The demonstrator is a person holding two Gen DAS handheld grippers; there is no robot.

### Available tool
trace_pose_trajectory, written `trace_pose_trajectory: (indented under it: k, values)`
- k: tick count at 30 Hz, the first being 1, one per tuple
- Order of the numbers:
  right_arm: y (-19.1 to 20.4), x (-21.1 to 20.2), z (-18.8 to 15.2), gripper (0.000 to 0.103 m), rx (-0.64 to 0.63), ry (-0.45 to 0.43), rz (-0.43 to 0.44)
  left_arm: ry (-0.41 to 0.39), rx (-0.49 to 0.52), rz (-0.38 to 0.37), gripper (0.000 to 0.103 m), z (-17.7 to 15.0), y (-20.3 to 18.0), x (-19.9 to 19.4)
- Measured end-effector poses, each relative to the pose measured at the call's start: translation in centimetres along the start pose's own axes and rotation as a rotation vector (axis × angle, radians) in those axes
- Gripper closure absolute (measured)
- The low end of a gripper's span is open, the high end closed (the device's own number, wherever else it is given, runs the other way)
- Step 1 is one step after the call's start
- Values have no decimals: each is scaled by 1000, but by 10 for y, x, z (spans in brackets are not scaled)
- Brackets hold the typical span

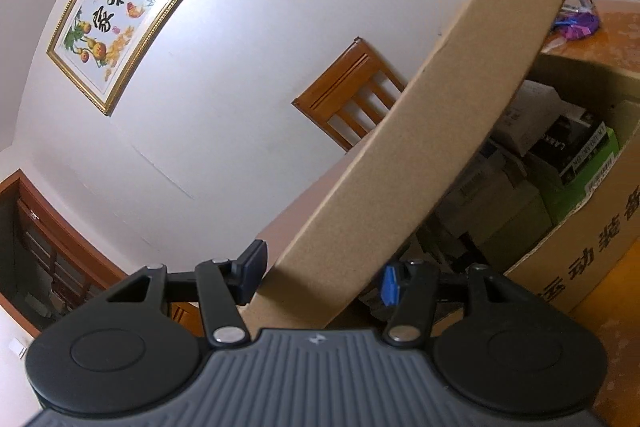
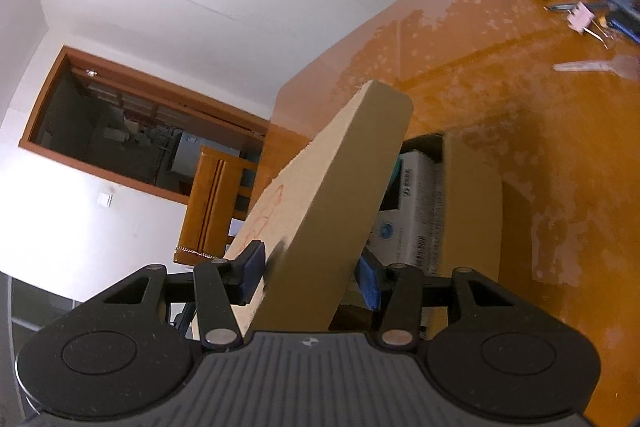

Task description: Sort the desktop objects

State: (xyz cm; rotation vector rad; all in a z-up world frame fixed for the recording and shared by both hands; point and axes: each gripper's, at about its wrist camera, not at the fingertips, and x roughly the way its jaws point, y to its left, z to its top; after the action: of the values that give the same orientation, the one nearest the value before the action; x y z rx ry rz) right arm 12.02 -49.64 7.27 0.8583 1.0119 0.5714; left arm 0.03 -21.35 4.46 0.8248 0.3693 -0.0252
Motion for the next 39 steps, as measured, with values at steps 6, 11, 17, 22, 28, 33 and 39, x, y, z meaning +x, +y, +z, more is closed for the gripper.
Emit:
trace_pose_trajectory:
  k: [6, 11, 17, 22, 28, 33, 39]
  values:
    - [-17, 2, -1, 48, 40, 2, 12, 7, 24, -15, 44, 0, 1, 5]
    - [-28, 4, -1, 48, 77, 6, 23, 5, 45, -18, 43, 2, 2, 7]
    - [-40, 4, -1, 48, 123, 1, 39, 0, 70, -31, 43, 5, 3, 10]
    - [-50, 4, -5, 48, 163, -1, 47, -3, 94, -45, 43, 8, 6, 15]
    - [-63, 6, -10, 48, 218, 6, 48, 33, 84, -89, 35, 11, 10, 16]
    - [-65, 5, -12, 48, 228, 7, 54, 56, 29, -139, 28, 13, 22, 17]
    - [-65, 4, -12, 48, 239, 5, 51, 57, 11, -237, 23, 11, 36, 16]
